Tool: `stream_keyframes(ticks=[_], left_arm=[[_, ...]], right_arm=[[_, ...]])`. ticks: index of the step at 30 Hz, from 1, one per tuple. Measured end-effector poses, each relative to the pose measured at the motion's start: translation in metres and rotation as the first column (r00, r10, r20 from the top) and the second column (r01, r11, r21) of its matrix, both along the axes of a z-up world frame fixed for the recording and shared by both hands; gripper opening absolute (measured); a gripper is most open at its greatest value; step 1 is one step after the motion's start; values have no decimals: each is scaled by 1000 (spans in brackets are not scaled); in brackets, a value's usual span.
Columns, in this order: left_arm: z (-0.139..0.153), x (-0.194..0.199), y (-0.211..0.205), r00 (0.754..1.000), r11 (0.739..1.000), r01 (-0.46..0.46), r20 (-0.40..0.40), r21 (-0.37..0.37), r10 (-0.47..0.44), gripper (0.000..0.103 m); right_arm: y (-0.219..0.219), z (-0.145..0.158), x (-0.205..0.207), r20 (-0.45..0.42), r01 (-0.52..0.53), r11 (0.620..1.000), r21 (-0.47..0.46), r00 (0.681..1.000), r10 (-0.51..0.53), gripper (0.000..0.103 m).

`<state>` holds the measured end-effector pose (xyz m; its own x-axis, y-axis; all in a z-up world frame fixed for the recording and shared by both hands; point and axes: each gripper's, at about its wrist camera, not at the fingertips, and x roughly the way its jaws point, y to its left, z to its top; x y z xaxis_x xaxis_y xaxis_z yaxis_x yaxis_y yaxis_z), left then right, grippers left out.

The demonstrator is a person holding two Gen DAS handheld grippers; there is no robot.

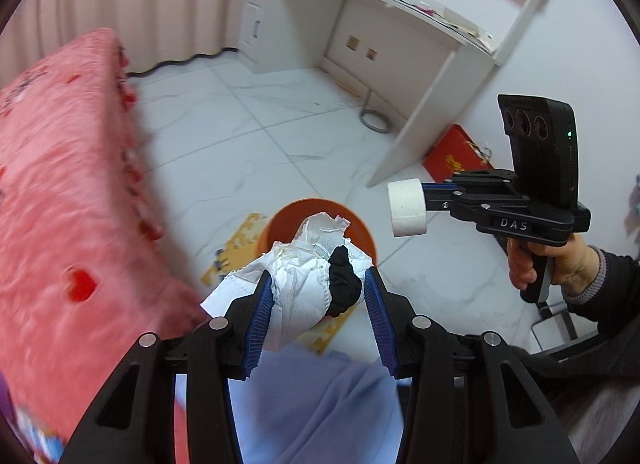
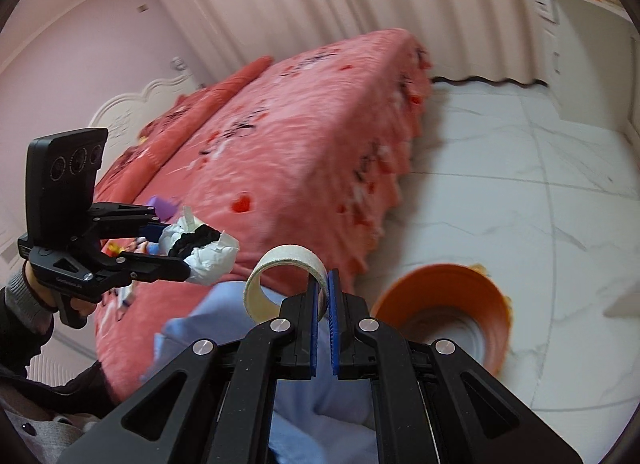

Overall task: Collect trash
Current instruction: 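Carry the tissue and tape roll over to the orange bucket with both tools, then open the right tool over the bucket while the left tool releases the tissue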

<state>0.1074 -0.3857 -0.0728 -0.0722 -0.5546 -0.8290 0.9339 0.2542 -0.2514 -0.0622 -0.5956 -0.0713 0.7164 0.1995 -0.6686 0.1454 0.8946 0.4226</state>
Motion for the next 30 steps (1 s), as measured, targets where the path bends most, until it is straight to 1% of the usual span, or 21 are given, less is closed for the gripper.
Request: stream_keyframes(ticks=[3, 10, 17, 22, 26, 27, 28, 30], left_arm=[[-11, -5, -21, 999, 999, 40, -19, 13, -39, 47], [-47, -3, -64, 993, 994, 93, -81, 50, -89, 48], [-83, 4, -89, 988, 989, 102, -129, 105, -88, 48], [-98, 4, -101, 985, 985, 110, -144, 135, -91, 48], [-105, 4, -108, 986, 982, 110, -144, 155, -88, 50], [-105, 5, -108, 986, 982, 105, -143, 158, -82, 53], [-107, 5, -109, 987, 982, 99, -144, 162, -75, 54], [-112, 4, -110, 986, 979, 103, -147, 177, -77, 54]], right_arm=[[-17, -11, -7, -22, 39, 999, 4, 999, -39, 5], [-54, -55, -18, -99, 124, 992, 24, 988, -121, 5], [-72, -93, -11, -159, 172, 984, 49, 974, -162, 5], [-79, -113, -6, -190, 184, 981, 56, 967, -170, 5], [-83, -124, -4, -211, 211, 975, 76, 959, -191, 11], [-85, -128, -4, -217, 221, 972, 86, 956, -198, 13], [-86, -130, -4, -221, 221, 972, 83, 955, -198, 15], [-86, -133, -4, -226, 220, 972, 82, 954, -197, 22]])
